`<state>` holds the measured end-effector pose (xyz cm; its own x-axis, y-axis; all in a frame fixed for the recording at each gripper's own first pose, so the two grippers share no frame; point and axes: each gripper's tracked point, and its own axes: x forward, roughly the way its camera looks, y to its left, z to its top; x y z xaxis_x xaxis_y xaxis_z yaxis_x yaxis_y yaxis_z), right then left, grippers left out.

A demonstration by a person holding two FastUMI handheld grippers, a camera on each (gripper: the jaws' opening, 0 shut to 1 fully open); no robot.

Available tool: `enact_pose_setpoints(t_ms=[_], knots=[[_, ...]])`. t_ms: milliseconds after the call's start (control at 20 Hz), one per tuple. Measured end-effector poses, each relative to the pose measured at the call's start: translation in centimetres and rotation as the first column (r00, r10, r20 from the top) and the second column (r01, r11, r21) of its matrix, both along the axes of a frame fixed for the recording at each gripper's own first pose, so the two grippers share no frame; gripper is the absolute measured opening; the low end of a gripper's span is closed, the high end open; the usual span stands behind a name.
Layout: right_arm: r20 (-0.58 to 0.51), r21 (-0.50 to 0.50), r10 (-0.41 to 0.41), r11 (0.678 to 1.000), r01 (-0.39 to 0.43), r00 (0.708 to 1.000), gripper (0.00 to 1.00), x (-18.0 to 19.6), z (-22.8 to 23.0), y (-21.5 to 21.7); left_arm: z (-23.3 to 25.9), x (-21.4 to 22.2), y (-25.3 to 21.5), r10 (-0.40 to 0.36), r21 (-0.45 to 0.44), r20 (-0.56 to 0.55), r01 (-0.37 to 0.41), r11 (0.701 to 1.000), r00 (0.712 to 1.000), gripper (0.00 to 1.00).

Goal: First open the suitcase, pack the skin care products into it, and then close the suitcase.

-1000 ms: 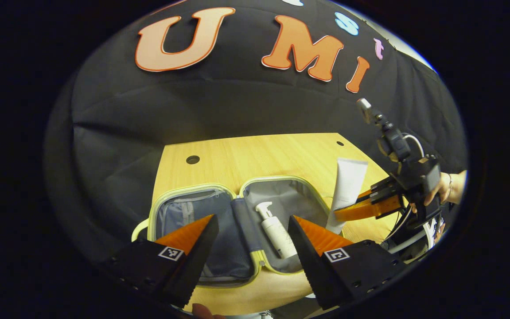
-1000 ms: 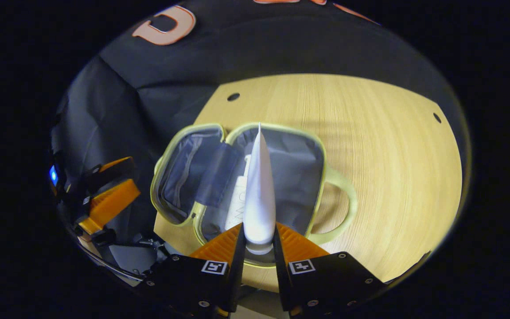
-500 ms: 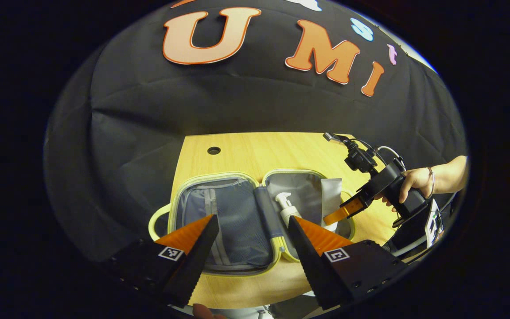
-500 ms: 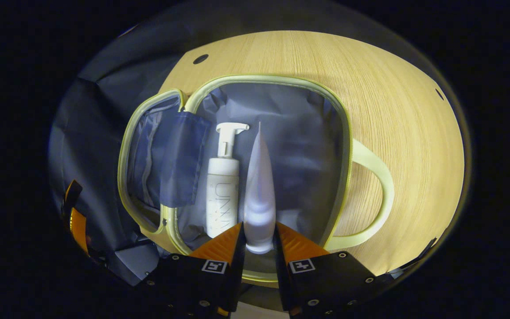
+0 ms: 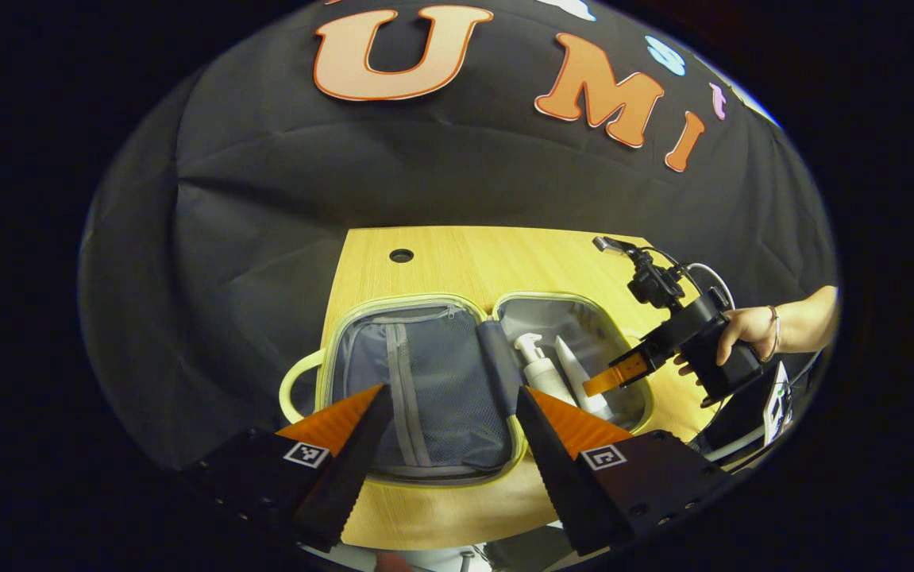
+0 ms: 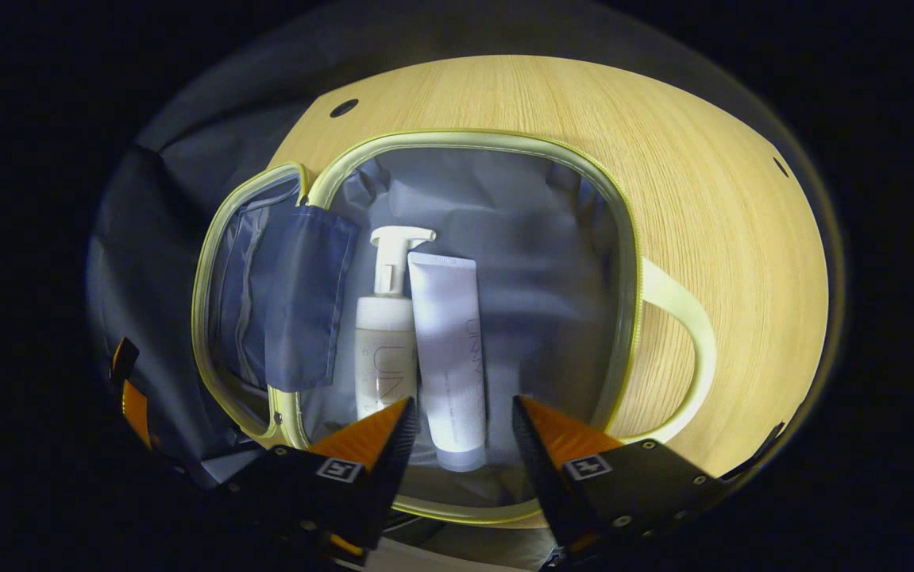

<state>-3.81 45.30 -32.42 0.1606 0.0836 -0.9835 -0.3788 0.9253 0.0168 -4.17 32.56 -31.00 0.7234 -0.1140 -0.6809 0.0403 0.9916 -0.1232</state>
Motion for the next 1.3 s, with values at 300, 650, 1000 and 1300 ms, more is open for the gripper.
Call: enact_pose_setpoints(t_ms=[300, 650, 1000, 1300], knots=[[0.101, 0.086, 0.022, 0.996, -0.031, 0.995, 0.96, 0.8, 3.1, 1.5, -0.6, 0.0, 4.0, 0.073, 0.011, -0.006, -0.073, 0.997, 0.997, 0.99], [0.195, 0.147, -0.016, 0.989, -0.013, 0.981, 0.96, 1.0, 6.3, 2.2, -1.3, 1.7, 15.1, 0.262, 0.021, 0.037, -0.263, 0.965, 0.964, 0.99], [0.235, 0.241, -0.078, 0.97, 0.02, 0.969, 0.96, 1.3, 9.3, 3.5, -7.1, 2.9, 22.8, 0.367, -0.155, 0.033, -0.358, 0.921, 0.929, 0.99], [0.255, 0.256, -0.133, 0.964, 0.066, 0.958, 0.96, 1.3, 10.7, 2.8, -12.3, 3.7, 22.4, 0.396, -0.482, -0.035, -0.363, 0.798, 0.918, 0.99]])
